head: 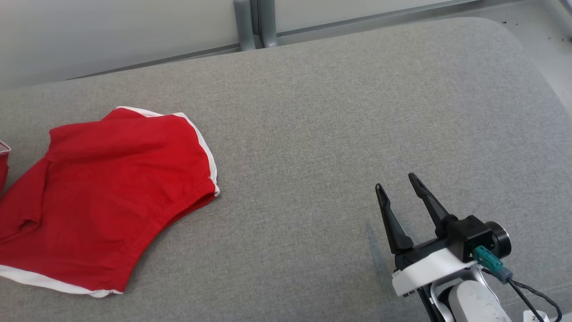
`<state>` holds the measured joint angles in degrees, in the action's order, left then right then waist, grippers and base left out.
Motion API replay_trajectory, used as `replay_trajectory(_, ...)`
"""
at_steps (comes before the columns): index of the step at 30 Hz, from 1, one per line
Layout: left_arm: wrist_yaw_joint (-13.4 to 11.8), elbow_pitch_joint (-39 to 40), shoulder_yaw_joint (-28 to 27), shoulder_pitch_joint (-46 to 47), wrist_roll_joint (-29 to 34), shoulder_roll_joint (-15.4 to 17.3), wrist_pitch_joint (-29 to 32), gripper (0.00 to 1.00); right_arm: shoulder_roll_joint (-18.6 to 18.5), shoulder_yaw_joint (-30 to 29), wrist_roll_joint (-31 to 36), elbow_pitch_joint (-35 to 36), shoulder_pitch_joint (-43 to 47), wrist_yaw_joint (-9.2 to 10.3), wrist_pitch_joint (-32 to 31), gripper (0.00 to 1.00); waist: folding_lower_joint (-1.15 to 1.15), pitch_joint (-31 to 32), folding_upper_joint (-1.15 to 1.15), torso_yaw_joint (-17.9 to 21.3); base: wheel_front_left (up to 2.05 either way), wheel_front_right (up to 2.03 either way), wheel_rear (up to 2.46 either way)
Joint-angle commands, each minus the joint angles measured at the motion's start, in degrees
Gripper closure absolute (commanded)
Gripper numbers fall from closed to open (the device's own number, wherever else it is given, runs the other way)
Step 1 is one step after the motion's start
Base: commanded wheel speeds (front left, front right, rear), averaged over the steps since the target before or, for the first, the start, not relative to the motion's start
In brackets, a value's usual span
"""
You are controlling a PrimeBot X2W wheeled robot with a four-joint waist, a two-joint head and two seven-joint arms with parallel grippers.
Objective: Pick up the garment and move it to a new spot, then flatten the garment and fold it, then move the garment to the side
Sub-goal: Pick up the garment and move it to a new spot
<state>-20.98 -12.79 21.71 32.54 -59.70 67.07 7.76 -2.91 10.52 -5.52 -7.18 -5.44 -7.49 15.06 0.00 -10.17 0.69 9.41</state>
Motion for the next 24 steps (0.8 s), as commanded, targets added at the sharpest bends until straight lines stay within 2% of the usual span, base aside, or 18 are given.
replay_trajectory(1, 0.88, -1.74, 0.17, 1.90, 1.39, -0.92, -1.16, 1.00, -0.05, 0.07, 0.12, -0.02, -0.83, -0.01, 0.20, 0.00, 0.00, -1.57, -0.69, 1.02, 0.00, 0.00, 0.00)
replay_trajectory(3, 2.00, -4.97, 0.45, 3.70, 2.21, -1.82, -2.59, 1.00, -0.04, 0.33, 0.47, -0.05, -1.50, -0.01, 0.20, 0.00, 0.00, -2.82, -0.69, 1.87, 0.00, 0.00, 0.00)
replay_trajectory(7, 6.09, -10.27, 1.66, 6.30, 3.92, -3.58, -5.22, 1.00, -0.07, 0.37, 0.54, 0.17, -2.47, -0.01, 0.20, 0.00, 0.00, -5.37, -0.69, 3.67, 0.00, 0.00, 0.00)
replay_trajectory(12, 7.96, -16.74, 2.03, 7.24, 3.98, -5.41, -6.99, 1.00, -0.02, 0.47, -0.23, 0.52, -2.89, -0.01, 0.20, 0.00, 0.00, -7.68, -0.69, 5.42, 0.00, 0.00, 0.00)
replay_trajectory(17, 10.43, -24.23, 1.34, 6.44, 3.18, -7.15, -11.38, 1.00, -0.05, 1.12, -0.42, 0.77, -3.27, -0.01, 0.20, 0.00, 0.00, -10.13, -0.69, 7.21, 0.00, 0.00, 0.00)
replay_trajectory(21, 13.80, -27.66, 1.01, 7.78, 2.10, -9.85, -14.85, 0.73, -0.04, 0.58, 0.42, 1.02, -3.49, -0.01, 0.20, 0.00, 0.00, -11.63, -0.69, 7.27, 0.00, 0.00, 0.00)
replay_trajectory(23, 14.94, -29.21, 1.26, 8.65, 2.08, -11.31, -15.67, 0.51, -0.03, 0.43, 1.00, 1.14, -3.67, -0.01, 0.20, 0.00, 0.00, -12.32, -0.69, 6.90, 0.00, 0.00, 0.00)
replay_trajectory(24, 15.08, -30.32, 1.64, 9.02, 2.45, -11.95, -15.86, 0.14, -0.03, 0.48, 1.26, 1.22, -3.91, -0.01, 0.20, 0.00, 0.00, -12.54, -0.69, 6.66, 0.00, 0.00, 0.00)
